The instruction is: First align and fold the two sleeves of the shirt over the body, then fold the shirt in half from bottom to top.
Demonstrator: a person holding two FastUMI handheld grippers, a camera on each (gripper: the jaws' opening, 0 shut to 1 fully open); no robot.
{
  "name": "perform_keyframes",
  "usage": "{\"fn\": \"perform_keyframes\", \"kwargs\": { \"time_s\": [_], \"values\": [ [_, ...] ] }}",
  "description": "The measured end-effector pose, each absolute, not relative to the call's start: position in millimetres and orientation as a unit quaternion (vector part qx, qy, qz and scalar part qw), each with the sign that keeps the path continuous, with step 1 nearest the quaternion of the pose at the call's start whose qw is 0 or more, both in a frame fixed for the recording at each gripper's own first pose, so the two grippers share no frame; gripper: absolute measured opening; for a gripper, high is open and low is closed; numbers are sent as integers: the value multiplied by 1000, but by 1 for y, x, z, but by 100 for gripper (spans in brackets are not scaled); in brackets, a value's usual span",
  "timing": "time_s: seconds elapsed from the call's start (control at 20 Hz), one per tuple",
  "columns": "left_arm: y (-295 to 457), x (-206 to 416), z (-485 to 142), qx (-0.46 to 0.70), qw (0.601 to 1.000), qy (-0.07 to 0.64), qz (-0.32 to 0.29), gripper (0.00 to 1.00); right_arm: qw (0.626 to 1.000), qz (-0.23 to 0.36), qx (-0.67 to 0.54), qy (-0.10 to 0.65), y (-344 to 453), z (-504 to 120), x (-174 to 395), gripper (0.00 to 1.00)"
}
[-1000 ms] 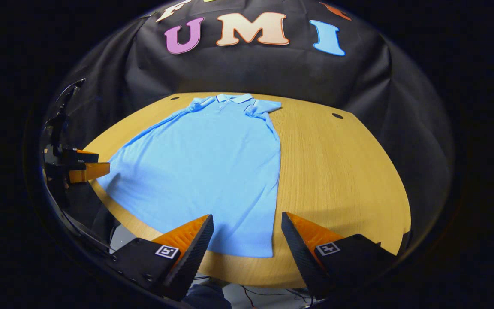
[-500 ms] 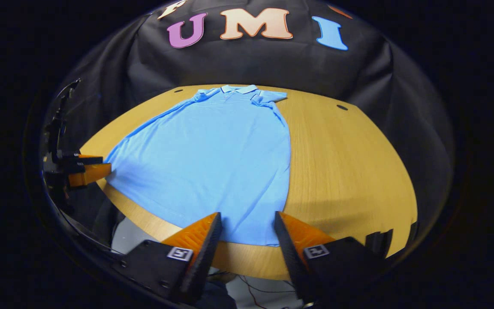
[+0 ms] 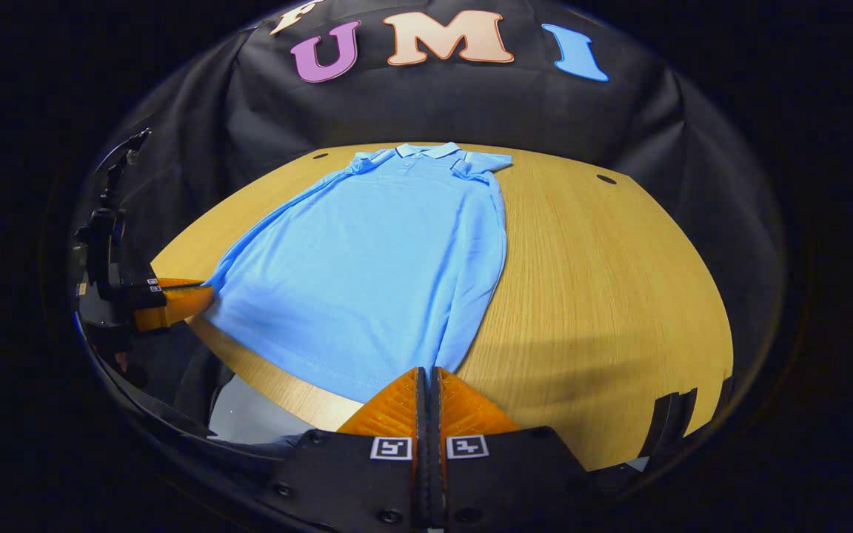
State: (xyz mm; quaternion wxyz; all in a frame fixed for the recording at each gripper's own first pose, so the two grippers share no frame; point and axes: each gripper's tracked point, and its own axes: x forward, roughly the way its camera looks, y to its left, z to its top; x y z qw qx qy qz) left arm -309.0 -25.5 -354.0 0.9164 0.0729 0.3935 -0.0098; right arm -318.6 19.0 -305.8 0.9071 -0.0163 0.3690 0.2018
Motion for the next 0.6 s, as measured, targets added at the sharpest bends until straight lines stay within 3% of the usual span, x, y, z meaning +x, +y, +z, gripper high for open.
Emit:
{"fn": "perform_keyframes", "kwargs": {
  "time_s": [0.4, 0.6],
  "values": [
    [-32, -257, -288, 20, 935, 353, -23, 0, 915, 237, 35, 324, 46, -249, -281, 2],
    [-37, -221, -268, 17, 940, 340, -36, 0, 926, 228, 74, 293, 58, -217, -236, 2]
  ]
}}
